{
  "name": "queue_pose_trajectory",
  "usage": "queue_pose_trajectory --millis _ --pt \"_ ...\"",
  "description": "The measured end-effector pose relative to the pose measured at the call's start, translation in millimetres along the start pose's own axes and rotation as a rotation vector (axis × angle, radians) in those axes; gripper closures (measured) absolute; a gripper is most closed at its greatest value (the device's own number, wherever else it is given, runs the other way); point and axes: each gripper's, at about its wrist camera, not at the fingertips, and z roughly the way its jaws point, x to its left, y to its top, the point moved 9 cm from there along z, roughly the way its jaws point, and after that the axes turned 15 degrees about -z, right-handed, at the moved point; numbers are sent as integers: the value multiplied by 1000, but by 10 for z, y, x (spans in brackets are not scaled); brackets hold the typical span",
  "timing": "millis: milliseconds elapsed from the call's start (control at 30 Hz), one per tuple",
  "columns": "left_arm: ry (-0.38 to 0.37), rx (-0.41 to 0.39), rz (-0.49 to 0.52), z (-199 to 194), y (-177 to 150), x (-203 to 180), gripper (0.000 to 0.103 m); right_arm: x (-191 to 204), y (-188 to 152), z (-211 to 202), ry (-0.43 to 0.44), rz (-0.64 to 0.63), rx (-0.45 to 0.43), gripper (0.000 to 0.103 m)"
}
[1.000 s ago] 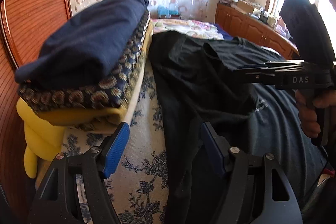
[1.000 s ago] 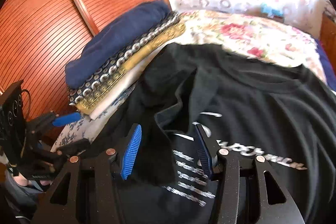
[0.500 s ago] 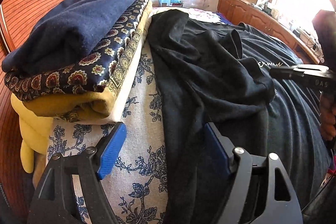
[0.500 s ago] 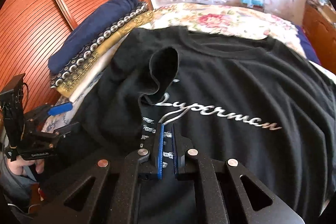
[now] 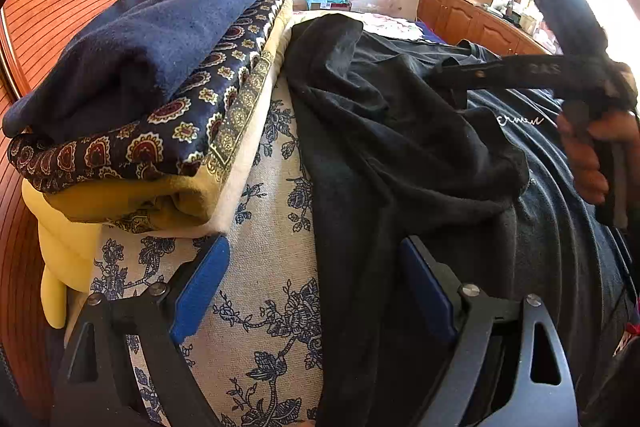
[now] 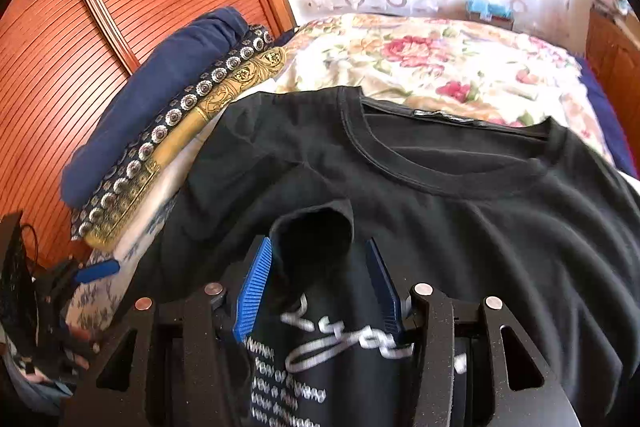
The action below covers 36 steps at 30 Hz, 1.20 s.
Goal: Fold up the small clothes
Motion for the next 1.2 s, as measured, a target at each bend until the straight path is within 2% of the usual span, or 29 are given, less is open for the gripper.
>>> queue_pose_trajectory --millis 100,167,300,333,400,500,600,667,700,733,800,1033,1200 --pt "0 0 0 -1 0 3 16 10 56 99 23 -23 12 52" --pt "0 -1 0 0 -1 -3 16 -35 85 114 0 -54 18 57" --pt "1 0 0 -3 0 -2 16 -117 90 25 7 -66 13 95" --pt "1 0 0 -3 -1 -1 16 -115 95 8 12 -74 5 99" --pt "0 0 0 -5 -1 6 16 -152 110 -106 5 -71 -27 101" --pt "0 -1 0 -3 -1 -5 16 -392 122 -360 -104 -12 -98 101" --pt "1 -1 1 -2 -2 -2 16 -619 43 -369 -157 61 -73 101" --pt "1 -1 0 -3 -3 -3 16 -670 -2 -328 -169 68 -51 97" --pt "1 -1 0 -3 -5 -6 15 -678 -16 -310 -179 65 -38 86" --pt "1 -1 1 -3 -3 -2 15 -687 -39 -286 -189 59 -17 68" --pt "1 -1 1 -3 -4 -2 16 -651 -48 -285 -167 49 -8 53" --pt "5 -2 2 2 1 -14 16 -672 -219 -495 -187 -14 27 46" --pt "28 -4 -17 -32 23 52 16 -723 -374 -627 -247 -51 59 42"
